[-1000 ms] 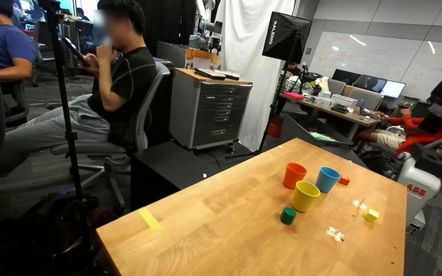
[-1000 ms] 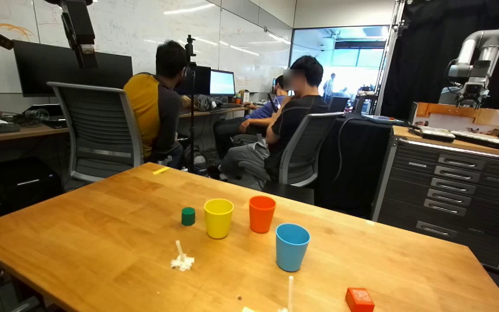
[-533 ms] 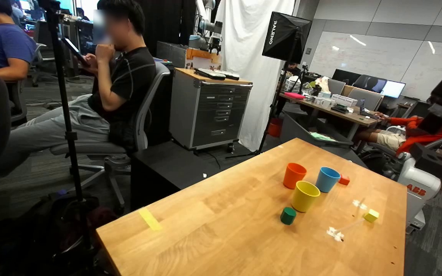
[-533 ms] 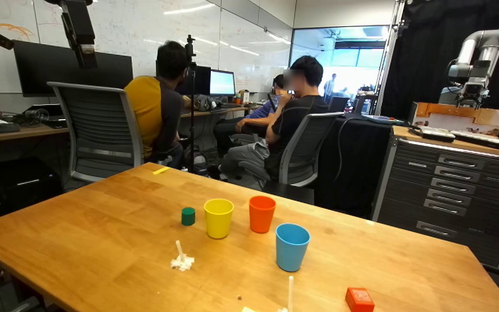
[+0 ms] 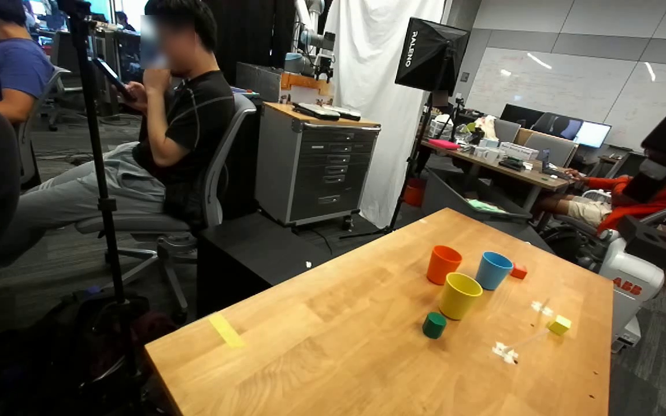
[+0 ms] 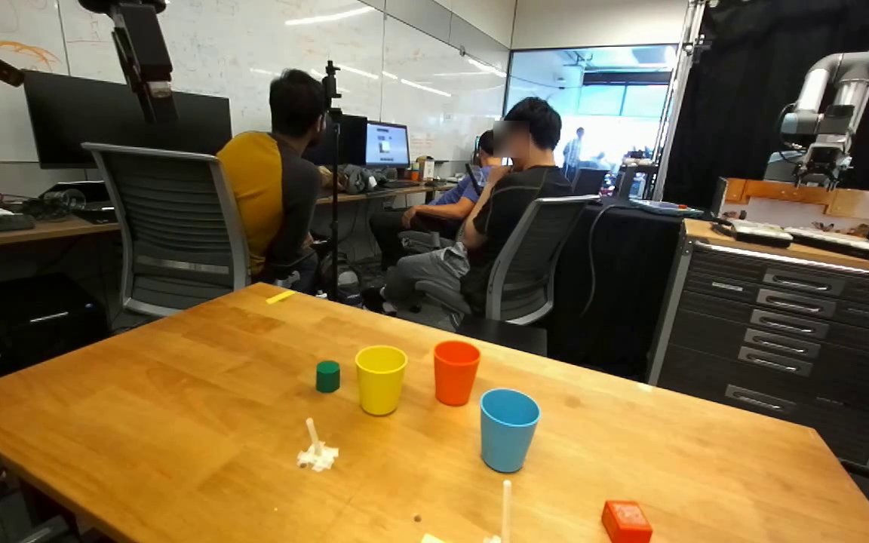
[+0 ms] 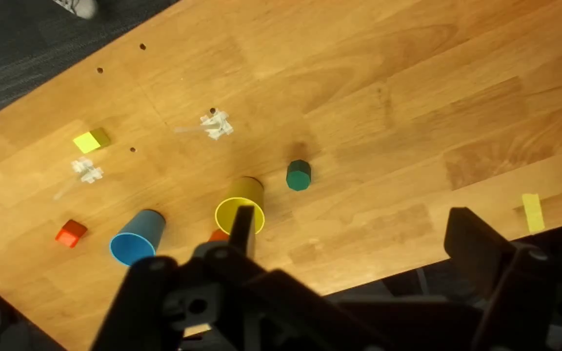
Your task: Stack the cups
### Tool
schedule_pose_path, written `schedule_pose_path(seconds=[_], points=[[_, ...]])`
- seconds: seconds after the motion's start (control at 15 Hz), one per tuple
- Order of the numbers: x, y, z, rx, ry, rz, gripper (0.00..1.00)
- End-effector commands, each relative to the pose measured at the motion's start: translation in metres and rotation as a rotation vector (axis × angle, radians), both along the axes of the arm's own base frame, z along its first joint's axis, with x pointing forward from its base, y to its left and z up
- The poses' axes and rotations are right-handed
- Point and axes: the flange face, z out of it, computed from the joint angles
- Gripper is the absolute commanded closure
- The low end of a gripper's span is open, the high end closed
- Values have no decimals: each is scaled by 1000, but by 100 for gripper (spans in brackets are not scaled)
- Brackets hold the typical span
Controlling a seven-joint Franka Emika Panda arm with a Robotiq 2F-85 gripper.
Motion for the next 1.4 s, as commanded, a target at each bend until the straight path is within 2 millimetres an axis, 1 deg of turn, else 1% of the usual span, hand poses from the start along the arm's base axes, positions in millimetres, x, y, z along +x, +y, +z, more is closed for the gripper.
schedule_pose_path(seconds=[0.0,0.27,0.47,0.73,0.87,1.13,1.33], points=[[14,-11,0,-6,-115,-60,0],[43,-41,-2,11,-217,-167,0],[68,-73,-8,14,-273,-260,0],[99,-108,-19,9,-285,-362,0],[113,-122,-25,10,-275,-397,0],[144,-149,-47,26,-238,-450,0],[163,-165,-67,42,-205,-470,0]])
